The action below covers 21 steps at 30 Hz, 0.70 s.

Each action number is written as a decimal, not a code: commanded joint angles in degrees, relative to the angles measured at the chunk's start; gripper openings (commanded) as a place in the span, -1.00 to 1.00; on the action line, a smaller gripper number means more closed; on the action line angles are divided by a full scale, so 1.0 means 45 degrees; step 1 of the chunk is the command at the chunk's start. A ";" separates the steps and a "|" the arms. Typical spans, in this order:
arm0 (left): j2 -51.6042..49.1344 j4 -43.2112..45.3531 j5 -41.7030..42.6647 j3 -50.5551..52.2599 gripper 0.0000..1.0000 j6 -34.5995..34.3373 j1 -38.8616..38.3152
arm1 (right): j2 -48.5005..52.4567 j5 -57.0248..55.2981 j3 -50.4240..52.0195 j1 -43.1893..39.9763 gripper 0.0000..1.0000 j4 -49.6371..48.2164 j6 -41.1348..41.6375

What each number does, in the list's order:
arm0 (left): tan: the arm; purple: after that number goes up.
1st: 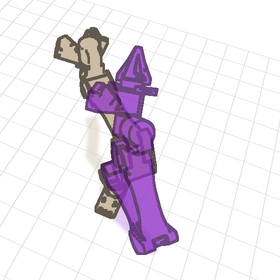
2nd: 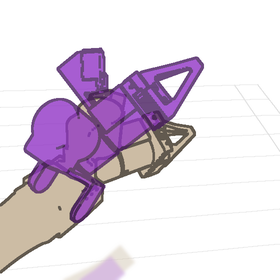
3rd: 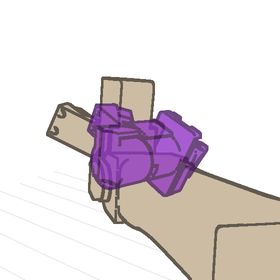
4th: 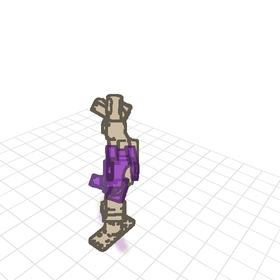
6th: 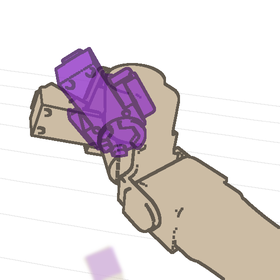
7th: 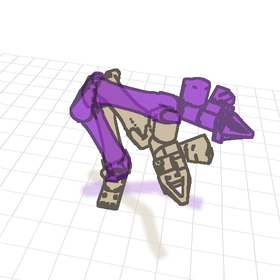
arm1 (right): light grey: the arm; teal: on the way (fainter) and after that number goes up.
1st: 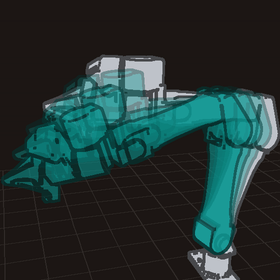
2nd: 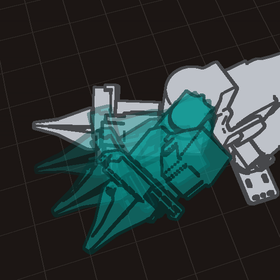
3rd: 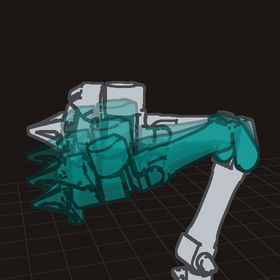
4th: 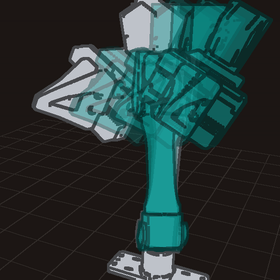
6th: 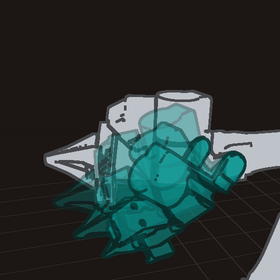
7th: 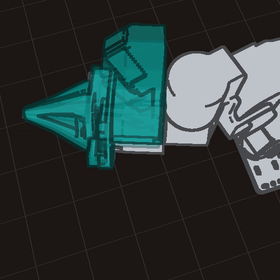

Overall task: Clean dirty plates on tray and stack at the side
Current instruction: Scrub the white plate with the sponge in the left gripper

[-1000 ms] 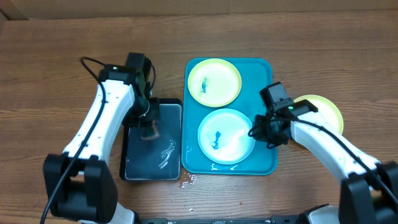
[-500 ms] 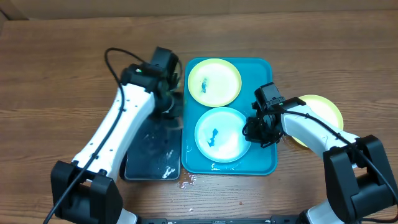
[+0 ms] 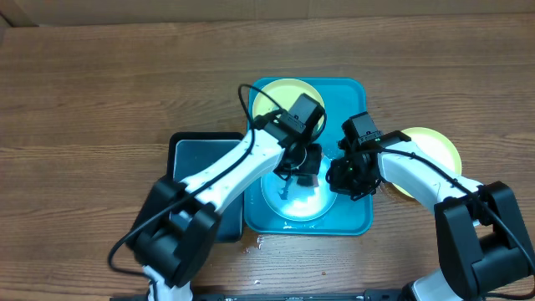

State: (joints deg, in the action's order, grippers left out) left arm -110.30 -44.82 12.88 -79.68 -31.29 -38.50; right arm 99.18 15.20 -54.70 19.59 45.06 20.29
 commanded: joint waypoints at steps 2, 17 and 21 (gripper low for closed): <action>-0.1039 -0.0729 -0.1350 0.0160 -0.92 -0.0578 0.0500 | 0.0185 -0.0117 0.0087 0.0058 -0.92 0.0141 -0.0189; -0.1622 -0.2715 -0.4095 -0.0092 -0.92 0.0690 0.1282 | 0.0185 -0.0117 0.0087 0.0058 -0.92 0.0141 -0.0189; -0.1656 -0.1141 0.0782 -0.0005 -0.91 0.1239 0.0952 | 0.0185 -0.0117 0.0087 0.0058 -0.92 0.0131 -0.0185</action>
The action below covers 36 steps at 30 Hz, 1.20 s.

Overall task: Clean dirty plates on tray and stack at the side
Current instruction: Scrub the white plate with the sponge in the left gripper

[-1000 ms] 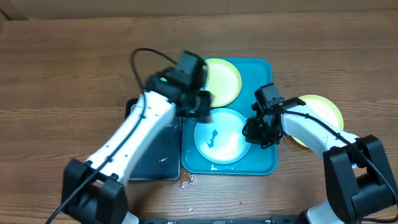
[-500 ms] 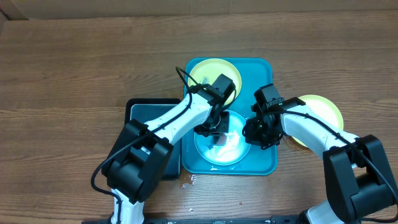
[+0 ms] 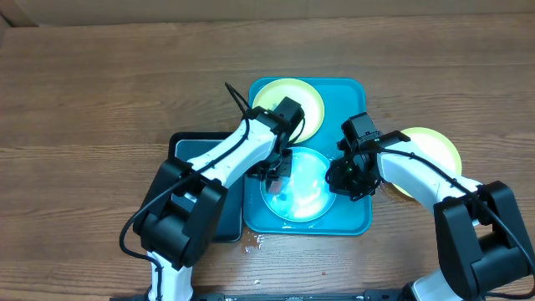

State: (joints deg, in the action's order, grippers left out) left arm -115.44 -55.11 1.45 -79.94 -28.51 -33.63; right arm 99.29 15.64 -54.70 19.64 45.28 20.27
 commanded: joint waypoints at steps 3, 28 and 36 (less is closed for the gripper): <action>-0.0515 0.2288 0.5207 0.0228 -0.92 0.0471 -0.0651 | 0.0160 -0.0214 0.0087 0.0049 -0.92 0.0092 -0.0180; -0.1248 -0.2637 -0.0991 0.0005 -0.92 -0.1554 -0.0826 | 0.0160 -0.0214 0.0087 0.0049 -0.92 0.0204 -0.0180; -0.1248 -0.2696 -0.2749 -0.0879 -0.92 -0.1710 0.0277 | 0.0160 -0.0223 0.0087 0.0049 -0.92 0.0384 -0.0194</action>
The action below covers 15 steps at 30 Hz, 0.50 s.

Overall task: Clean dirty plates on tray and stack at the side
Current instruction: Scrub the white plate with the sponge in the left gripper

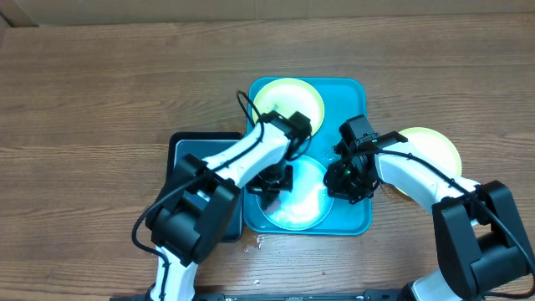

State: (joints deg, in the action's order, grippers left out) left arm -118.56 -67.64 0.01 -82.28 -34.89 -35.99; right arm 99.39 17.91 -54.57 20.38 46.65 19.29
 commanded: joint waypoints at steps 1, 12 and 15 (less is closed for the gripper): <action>-0.0554 0.0112 -0.2385 -0.0563 -0.91 -0.0296 0.0962 | 0.0136 -0.0724 0.0058 -0.0117 -0.92 0.0073 0.0024; -0.1195 0.3793 0.4687 -0.0908 -0.92 0.1384 0.0797 | 0.0136 -0.0724 0.0058 -0.0117 -0.92 0.0087 -0.0063; -0.1797 0.4017 0.6285 -0.0908 -0.92 0.1384 0.0369 | 0.0136 -0.0724 0.0058 -0.0117 -0.92 0.0087 -0.0063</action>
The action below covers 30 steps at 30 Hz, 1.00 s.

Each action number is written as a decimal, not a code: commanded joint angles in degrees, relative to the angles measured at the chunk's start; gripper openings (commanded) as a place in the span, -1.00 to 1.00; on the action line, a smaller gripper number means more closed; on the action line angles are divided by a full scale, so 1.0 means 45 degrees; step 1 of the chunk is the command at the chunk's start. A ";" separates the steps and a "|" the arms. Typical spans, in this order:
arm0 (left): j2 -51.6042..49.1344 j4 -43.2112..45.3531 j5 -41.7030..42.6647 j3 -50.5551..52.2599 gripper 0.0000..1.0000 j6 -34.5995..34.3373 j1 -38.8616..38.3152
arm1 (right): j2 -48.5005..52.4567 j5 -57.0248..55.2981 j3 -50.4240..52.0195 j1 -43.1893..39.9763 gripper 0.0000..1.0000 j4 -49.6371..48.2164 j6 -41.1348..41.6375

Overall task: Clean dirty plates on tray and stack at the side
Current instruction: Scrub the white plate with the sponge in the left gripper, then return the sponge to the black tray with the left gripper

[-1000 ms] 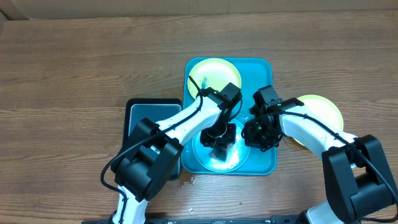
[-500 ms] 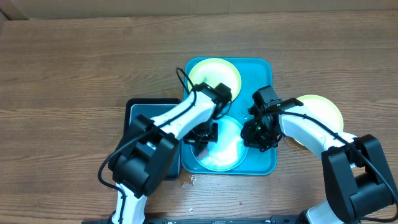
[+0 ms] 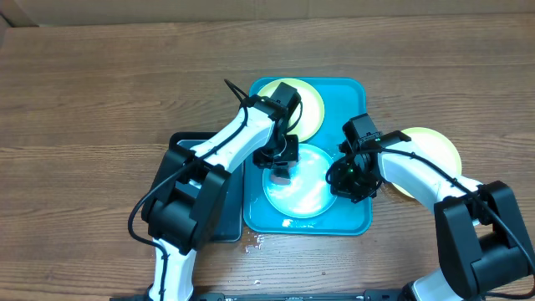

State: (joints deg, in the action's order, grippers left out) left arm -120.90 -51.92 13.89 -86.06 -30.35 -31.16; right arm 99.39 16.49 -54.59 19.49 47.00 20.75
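A teal tray holds a yellow plate at its back and a pale blue plate at its front. My left gripper points down onto the blue plate's left part, shut on a small dark sponge that presses on the plate. At the blue plate's right rim sits my right gripper, shut on that rim. A second yellow plate lies on the table to the right of the tray, partly under the right arm.
A dark rectangular bin stands against the tray's left side, partly hidden by the left arm. Small specks lie on the wooden table near the tray's front left corner.
My left gripper with the sponge has moved from the blue plate's front left toward its back left. The blue plate sits slightly further right and back. The right gripper stays on its rim.
The left gripper with the sponge was first over the middle of the blue plate, then at its left edge, then at its front left, and now at its back left. The right gripper stayed on the plate's right rim throughout, and the plate shifted a little.
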 commanded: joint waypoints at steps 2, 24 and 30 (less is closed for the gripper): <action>-0.1588 0.0529 0.4041 -0.0068 -0.91 0.0476 -0.0991 | 0.0136 -0.0408 0.0063 0.0083 -0.92 0.0010 -0.0389; -0.0695 -0.2812 -0.0942 -0.0078 -0.92 -0.0136 -0.0976 | 0.0136 -0.0408 0.0063 0.0083 -0.92 0.0010 -0.0384; 0.0617 -0.3784 -0.4177 -0.0078 -0.92 -0.0355 -0.0214 | 0.0136 -0.0408 0.0063 0.0083 -0.92 0.0010 -0.0384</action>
State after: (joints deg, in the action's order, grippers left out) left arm -121.51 -67.72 11.60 -87.53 -30.11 -35.22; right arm 99.55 17.63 -54.57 20.67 47.16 19.42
